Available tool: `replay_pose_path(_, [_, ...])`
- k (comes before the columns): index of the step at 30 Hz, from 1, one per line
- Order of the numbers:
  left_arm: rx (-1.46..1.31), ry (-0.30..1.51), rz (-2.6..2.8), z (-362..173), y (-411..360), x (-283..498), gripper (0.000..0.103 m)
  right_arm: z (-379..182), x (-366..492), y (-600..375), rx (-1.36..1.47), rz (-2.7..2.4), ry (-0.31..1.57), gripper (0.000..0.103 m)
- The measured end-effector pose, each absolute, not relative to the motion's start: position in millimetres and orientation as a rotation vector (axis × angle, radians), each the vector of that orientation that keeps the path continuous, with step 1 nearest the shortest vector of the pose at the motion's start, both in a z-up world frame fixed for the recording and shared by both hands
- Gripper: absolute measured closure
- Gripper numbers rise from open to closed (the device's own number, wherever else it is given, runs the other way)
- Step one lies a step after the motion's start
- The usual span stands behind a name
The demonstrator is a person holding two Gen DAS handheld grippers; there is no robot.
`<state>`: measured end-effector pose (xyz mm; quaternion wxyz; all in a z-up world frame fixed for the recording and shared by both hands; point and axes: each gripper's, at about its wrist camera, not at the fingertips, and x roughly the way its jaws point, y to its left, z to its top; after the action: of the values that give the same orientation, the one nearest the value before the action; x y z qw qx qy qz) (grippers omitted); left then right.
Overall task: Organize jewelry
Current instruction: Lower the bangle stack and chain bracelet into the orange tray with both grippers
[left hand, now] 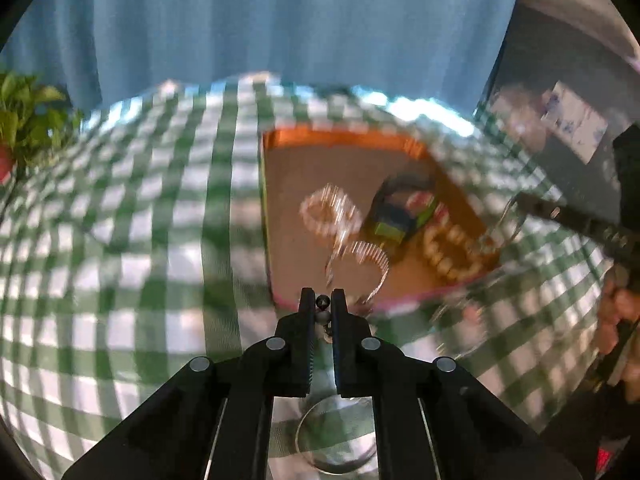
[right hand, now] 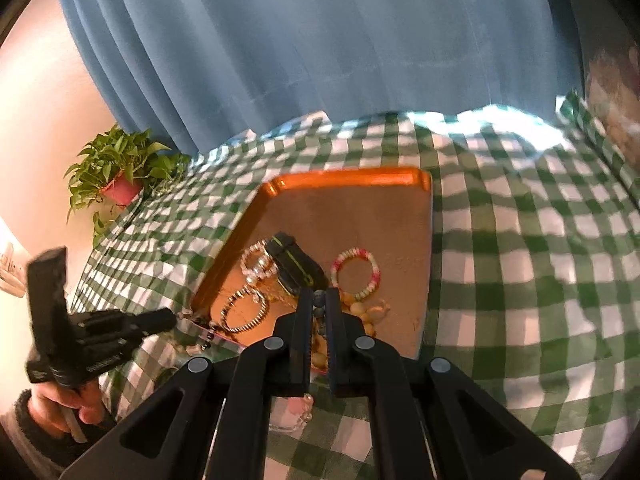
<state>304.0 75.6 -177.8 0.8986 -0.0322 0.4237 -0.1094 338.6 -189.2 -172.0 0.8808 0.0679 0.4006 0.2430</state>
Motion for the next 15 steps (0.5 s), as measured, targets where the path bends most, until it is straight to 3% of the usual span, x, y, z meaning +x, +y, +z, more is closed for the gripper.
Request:
replay_pose_path(9, [-0.051, 0.71, -0.276, -87, 69, 328, 0.095, -107, 333, -182, 0.101, 0.512, 0.723, 0.098])
replay_pose_path(15, [-0.048, 0.704, -0.268, -88, 63, 362, 0.095, -96, 348, -181, 0.081, 0.501, 0.702, 0.098])
